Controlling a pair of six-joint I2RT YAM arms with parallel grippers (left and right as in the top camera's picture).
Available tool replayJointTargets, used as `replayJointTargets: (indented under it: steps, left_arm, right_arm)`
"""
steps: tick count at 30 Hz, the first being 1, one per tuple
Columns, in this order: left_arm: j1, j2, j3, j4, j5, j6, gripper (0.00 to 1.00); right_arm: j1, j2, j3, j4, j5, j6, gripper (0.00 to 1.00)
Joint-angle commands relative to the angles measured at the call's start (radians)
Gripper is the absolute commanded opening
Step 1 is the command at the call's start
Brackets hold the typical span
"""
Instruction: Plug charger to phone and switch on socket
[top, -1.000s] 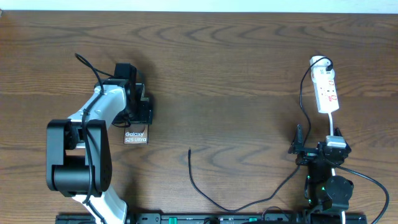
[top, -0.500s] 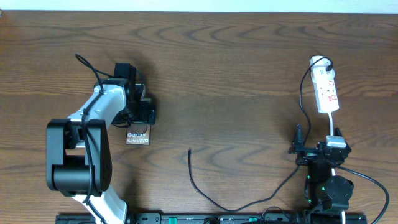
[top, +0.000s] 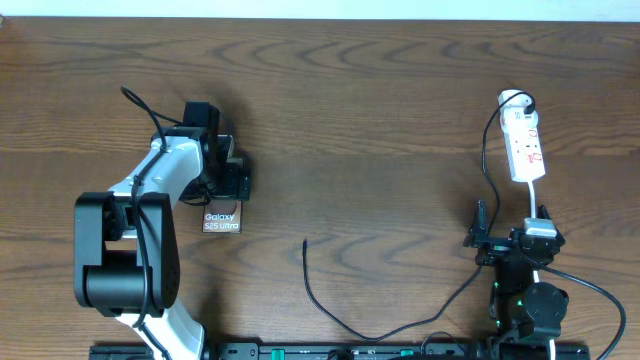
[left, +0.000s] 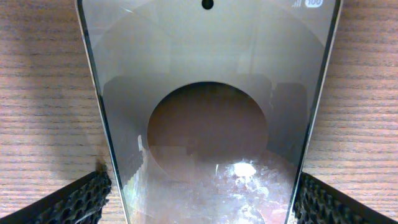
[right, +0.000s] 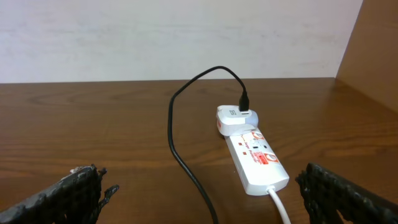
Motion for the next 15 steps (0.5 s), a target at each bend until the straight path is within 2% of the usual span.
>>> replayJointTargets:
  steps: [1, 15]
  left_arm:
    - [0.003, 0.053, -0.060, -0.014, 0.075, -0.005, 0.95]
    - [0.003, 0.058, -0.063, -0.018, 0.126, -0.005, 0.95]
  right_arm:
    - [-0.006, -0.005, -0.002, -0.003, 0.008, 0.018, 0.99]
    - [-0.006, -0.005, -0.002, -0.003, 0.008, 0.018, 0.99]
